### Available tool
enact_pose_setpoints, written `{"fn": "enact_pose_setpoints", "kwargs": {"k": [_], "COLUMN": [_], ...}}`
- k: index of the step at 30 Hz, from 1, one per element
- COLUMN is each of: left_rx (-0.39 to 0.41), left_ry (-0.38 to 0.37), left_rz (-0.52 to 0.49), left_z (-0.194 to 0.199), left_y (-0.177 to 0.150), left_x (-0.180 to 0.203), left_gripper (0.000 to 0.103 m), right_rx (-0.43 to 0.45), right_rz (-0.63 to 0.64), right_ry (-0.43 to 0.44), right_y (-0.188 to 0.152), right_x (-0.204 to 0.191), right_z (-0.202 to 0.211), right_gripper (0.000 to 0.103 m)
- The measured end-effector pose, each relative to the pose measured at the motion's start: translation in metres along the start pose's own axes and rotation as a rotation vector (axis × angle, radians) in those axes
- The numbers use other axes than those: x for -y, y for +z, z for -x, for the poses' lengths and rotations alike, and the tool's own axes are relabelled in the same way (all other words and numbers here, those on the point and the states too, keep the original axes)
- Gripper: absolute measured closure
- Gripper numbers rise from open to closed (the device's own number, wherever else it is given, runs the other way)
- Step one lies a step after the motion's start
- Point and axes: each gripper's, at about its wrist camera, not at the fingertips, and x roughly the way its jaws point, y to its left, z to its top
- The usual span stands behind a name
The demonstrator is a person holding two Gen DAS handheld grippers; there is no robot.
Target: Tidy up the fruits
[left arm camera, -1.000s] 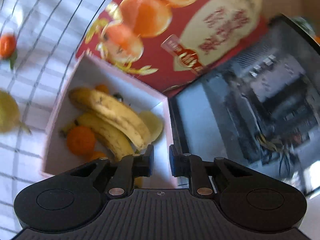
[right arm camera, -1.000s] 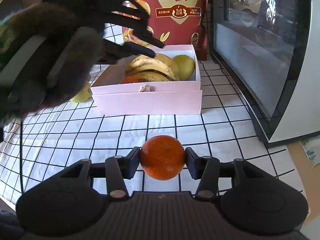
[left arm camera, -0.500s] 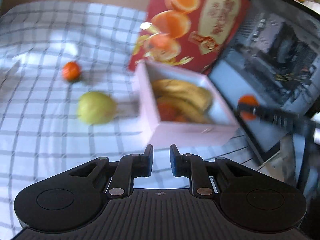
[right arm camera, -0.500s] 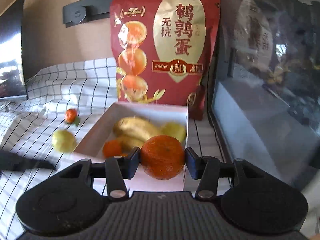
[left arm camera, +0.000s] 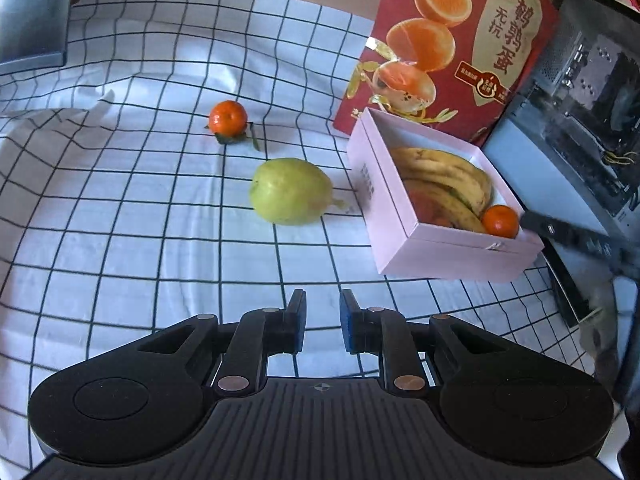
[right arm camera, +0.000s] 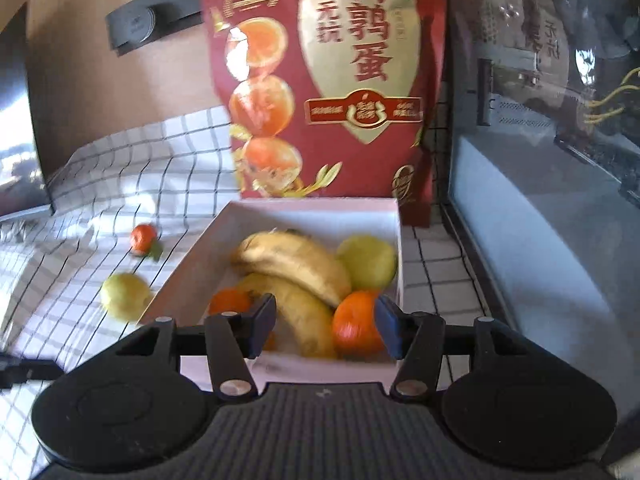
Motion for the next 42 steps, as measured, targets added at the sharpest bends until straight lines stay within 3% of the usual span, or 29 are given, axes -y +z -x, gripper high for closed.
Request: {"fn": "enact_pose_setpoints", "kwargs": {"k": [3, 10, 15, 22, 31, 34, 39, 42], "left_rx": [-0.018, 0.022, 0.057, 0.042, 0.11, 0.115, 0.152, 0.111], "left_ry": [0.013, 0.053, 0.065, 0.079, 0.068, -0.011, -0.102, -0.115], "left_rz": [0.018, 0.026, 0.048, 0.086, 0.146, 0.066, -0.27, -0.308], "left_z": [-0.011, -0.018, -0.015, -0.021, -0.032, -0.035, -0.043, -0.055], "left_y": [0.008, 0.026, 0.04, 0.047, 0.106, 0.115, 0.118, 0.114], "left_x": [0.0, 0.0, -0.01, -0.036, -0.063, -0.048, -0.006, -0.003], "left_gripper": [0.082, 0.082, 0.082, 0.082, 0.082, 0.082, 0.082, 0.082], "right_rx": [0.002, 0.003, -0.003, -0.022, -0.043, -0.025, -0.034, -0.065], "right_rz": [0.027, 0.073, 0.07, 0.12, 0.192, 0.228, 0.199, 0.19], "right_ry": [0.006, 0.016, 0.032, 0.095, 0.153, 0.155, 0.171, 0.231], "right_y": [-0.014, -0.025, -0.026, -0.027, -0.013, -0.003, 0.01, 0.005], "right_x": [-0.013, -0.034, -0.045, -0.077, -0.12, -0.135, -0.147, -0.152], "right_z": [0.016, 0.039, 0.038, 0.028, 0.012, 0.002, -0.014, -0.012], "right_gripper": [0.049, 0.048, 0.048, 0.048, 0.048, 0.048, 0.048, 0.048]}}
